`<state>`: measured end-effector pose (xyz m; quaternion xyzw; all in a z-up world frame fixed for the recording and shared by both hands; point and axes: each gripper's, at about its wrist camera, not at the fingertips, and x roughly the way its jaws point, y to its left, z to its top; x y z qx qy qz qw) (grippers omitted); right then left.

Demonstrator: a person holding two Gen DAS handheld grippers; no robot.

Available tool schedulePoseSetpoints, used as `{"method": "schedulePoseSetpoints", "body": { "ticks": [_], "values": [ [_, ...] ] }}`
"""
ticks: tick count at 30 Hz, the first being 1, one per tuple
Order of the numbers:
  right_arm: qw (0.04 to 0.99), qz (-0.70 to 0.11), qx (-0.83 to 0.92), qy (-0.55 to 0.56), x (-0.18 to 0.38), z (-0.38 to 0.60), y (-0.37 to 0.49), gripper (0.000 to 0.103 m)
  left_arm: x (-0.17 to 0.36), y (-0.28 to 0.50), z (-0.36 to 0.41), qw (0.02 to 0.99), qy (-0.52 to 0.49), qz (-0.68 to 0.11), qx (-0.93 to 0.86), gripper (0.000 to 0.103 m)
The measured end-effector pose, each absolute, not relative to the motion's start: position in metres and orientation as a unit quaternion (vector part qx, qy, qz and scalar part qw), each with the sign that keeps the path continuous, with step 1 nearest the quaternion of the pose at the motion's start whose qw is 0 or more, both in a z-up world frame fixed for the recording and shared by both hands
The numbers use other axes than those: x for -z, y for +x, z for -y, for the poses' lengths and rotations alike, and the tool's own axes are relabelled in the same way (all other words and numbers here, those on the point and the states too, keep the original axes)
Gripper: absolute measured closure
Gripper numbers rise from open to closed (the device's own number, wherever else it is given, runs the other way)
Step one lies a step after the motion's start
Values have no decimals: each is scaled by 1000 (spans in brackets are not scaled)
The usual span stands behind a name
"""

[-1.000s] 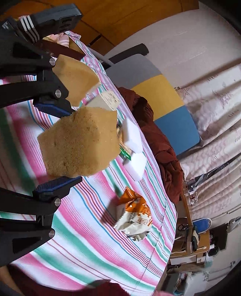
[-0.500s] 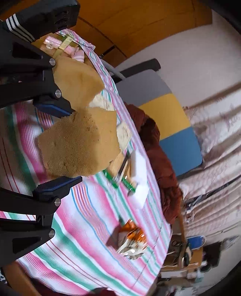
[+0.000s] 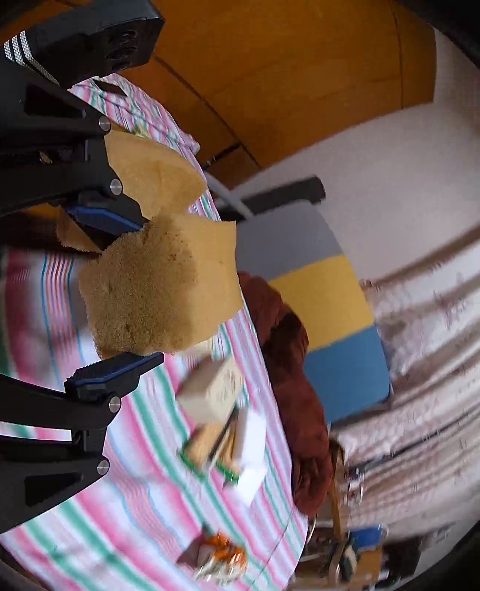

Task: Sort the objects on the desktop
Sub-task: 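Lift both held sponges and carry them over the gold tray, then open both tools to drop the sponges into the gold tray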

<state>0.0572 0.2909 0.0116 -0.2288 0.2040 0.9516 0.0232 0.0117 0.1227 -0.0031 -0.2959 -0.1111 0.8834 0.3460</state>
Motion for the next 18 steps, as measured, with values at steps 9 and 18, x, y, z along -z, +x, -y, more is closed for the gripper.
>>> {"method": "schedulePoseSetpoints", "body": {
  "ticks": [9, 18],
  "values": [
    [-34, -204, -930, -303, 5, -237, -13, 43, 19, -35, -52, 269, -351, 148, -885, 46],
    [-62, -211, -900, -376, 32, -200, -71, 30, 65, -102, -16, 222, -497, 175, -820, 37]
  ]
}}
